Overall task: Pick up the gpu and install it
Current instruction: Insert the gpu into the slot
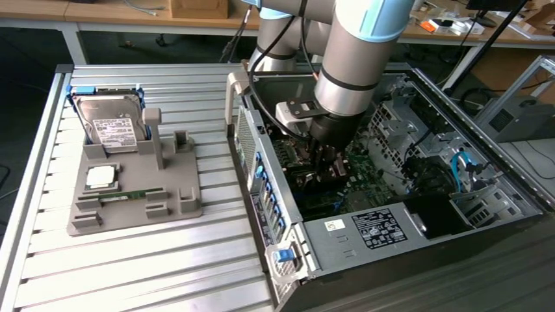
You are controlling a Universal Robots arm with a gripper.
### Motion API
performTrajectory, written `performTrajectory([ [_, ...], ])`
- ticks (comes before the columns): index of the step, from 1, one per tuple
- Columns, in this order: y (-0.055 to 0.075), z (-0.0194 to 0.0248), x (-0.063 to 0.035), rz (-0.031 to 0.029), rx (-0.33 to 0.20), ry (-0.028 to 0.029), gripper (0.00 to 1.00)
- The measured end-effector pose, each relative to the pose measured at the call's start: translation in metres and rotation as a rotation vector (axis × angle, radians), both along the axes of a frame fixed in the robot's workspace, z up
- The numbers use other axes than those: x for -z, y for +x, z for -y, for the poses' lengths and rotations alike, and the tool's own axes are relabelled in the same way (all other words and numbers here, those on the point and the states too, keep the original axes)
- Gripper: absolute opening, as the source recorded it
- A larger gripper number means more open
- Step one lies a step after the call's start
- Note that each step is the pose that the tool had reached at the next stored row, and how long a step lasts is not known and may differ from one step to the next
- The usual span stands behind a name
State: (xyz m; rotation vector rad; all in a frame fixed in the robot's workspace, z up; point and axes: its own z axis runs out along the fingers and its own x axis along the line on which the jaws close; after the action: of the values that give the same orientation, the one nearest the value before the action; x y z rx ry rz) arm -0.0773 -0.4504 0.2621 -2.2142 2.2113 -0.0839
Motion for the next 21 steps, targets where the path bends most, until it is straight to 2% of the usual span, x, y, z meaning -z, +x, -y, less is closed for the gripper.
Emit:
performTrajectory([
  [19,0.0010,-0.0008,0.0025,-0.0008,-0.002,-0.0002,0.27],
  [21,0.0017,-0.0010,0.0040,-0.0005,-0.002,0.0014,0.27],
])
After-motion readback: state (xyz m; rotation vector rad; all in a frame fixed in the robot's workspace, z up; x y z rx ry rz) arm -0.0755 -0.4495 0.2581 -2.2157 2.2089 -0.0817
